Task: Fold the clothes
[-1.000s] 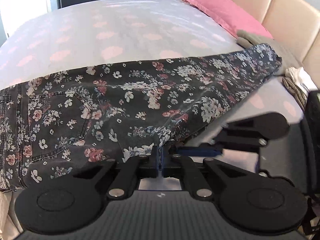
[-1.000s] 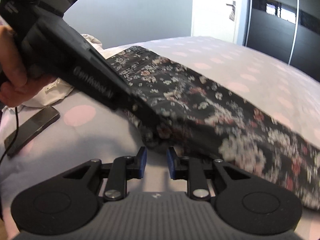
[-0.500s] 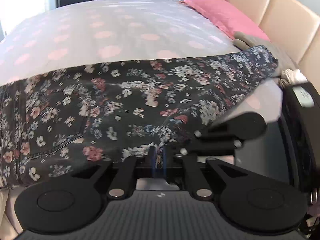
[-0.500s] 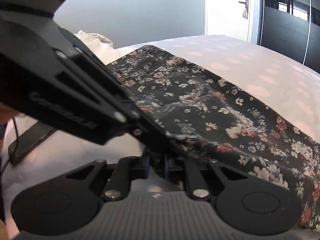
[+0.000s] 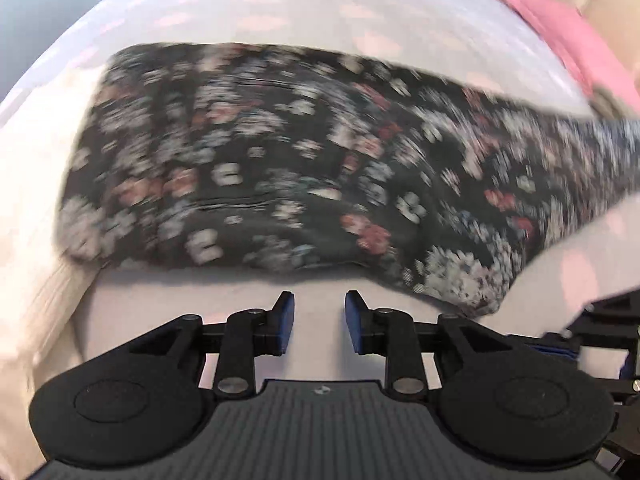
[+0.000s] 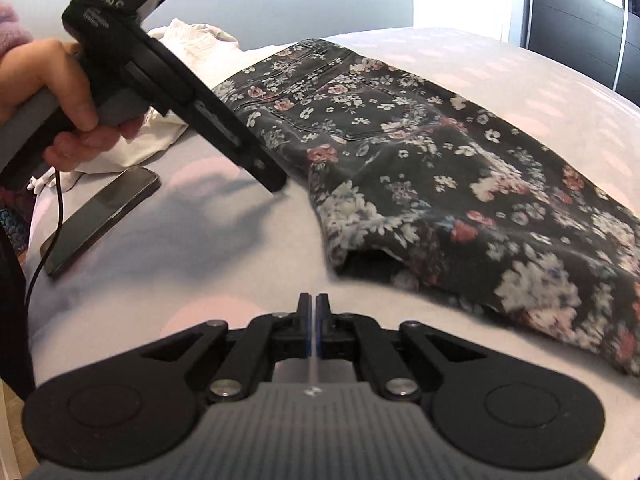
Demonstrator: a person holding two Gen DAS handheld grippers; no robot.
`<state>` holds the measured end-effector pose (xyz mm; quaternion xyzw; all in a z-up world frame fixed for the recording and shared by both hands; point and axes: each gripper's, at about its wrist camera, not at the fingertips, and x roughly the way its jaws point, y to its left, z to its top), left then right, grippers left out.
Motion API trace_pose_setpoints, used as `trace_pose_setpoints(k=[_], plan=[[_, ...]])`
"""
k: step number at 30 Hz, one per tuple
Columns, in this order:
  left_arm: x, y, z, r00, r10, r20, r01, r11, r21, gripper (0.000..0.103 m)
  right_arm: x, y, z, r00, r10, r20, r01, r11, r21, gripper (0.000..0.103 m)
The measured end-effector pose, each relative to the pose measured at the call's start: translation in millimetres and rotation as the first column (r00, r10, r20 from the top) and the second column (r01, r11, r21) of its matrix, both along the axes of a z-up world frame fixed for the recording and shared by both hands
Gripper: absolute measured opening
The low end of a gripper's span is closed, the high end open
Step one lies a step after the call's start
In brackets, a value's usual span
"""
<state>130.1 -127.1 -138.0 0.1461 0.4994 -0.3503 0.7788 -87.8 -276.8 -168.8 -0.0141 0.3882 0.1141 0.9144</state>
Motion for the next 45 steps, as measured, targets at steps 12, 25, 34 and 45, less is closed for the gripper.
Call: trace_pose_setpoints(k=[12, 25, 34, 45], plan=[[62.4, 78.5, -1.6, 0.899, 0.416, -0.137, -0.436, 0.875, -0.209, 0.041, -26.8, -66.4, 74.7, 0.975, -0.218, -0.048, 0.216, 0.975, -0.044, 0.037], [73.0, 61.5, -9.7, 0.902, 0.431, -0.014, -0.430, 0.895, -0.120, 0.044, -153.9, -335.0, 83.0, 0.515, -0.833, -0.201, 0.852, 0.472, 0.225, 0.039], [73.8, 54.5, -17.3, 0.887, 0.462, 0.013, -0.459, 0.884, -0.094, 0.046, -207.5, -462.3, 75.5, 0.196, -0.967, -0.160, 0.946, 0.144, 0.291, 0.054], [74.7, 47.8, -15.9, 0.862, 0.505, 0.034, -0.500, 0.861, -0.094, 0.037, -181.9, -522.3, 38.8, 0.077, -0.985, -0.158, 0.957, 0.029, 0.288, 0.029]])
